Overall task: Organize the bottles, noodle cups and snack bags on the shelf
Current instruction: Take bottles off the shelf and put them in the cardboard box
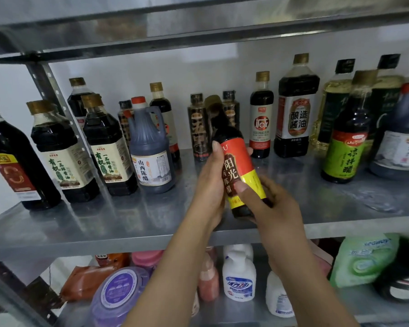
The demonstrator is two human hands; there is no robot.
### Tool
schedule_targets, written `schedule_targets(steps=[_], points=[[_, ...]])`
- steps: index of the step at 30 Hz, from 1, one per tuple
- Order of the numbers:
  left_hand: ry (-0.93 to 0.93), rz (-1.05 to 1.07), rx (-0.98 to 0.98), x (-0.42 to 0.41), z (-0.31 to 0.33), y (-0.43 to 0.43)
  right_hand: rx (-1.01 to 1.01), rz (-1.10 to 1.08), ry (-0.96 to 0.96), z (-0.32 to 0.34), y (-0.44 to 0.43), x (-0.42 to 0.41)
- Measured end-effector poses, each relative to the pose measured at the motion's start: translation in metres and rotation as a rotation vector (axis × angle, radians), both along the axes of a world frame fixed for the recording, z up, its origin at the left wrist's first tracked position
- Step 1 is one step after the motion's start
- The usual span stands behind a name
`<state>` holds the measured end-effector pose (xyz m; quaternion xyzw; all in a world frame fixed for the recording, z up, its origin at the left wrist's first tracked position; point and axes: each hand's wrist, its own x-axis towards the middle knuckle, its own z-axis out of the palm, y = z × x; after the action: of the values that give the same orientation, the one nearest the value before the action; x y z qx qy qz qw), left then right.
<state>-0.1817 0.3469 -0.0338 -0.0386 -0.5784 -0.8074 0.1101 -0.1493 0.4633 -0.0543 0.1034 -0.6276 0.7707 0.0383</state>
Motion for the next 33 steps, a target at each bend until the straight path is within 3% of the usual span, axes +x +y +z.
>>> schedule_targets(steps=[3,10,18,22,24,26,30,33], points=[[-0.073,-0.012,-0.013,-0.001,0.003,0.017,0.144,-0.204,0.117,-0.002,0.005,0.004],[-0.070,-0.276,0.358,-0.004,0.008,0.044,0.077,-0.185,0.142,0.005,0.028,0.014],[-0.077,-0.400,0.405,-0.003,0.003,0.087,0.181,-0.342,0.143,-0.001,0.058,0.029],[-0.030,-0.395,0.318,-0.002,0.001,0.109,0.193,-0.400,0.178,-0.003,0.080,0.039],[-0.012,-0.392,0.223,0.002,0.004,0.123,0.102,-0.391,0.146,-0.006,0.093,0.043],[0.017,-0.408,0.149,0.006,0.008,0.139,-0.121,-0.391,0.052,-0.006,0.107,0.048],[0.032,-0.708,0.117,0.010,0.017,0.173,-0.624,-0.258,-0.149,0.003,0.140,0.061],[-0.008,-0.847,0.092,0.017,0.017,0.200,-0.625,-0.202,-0.154,0.002,0.164,0.074]])
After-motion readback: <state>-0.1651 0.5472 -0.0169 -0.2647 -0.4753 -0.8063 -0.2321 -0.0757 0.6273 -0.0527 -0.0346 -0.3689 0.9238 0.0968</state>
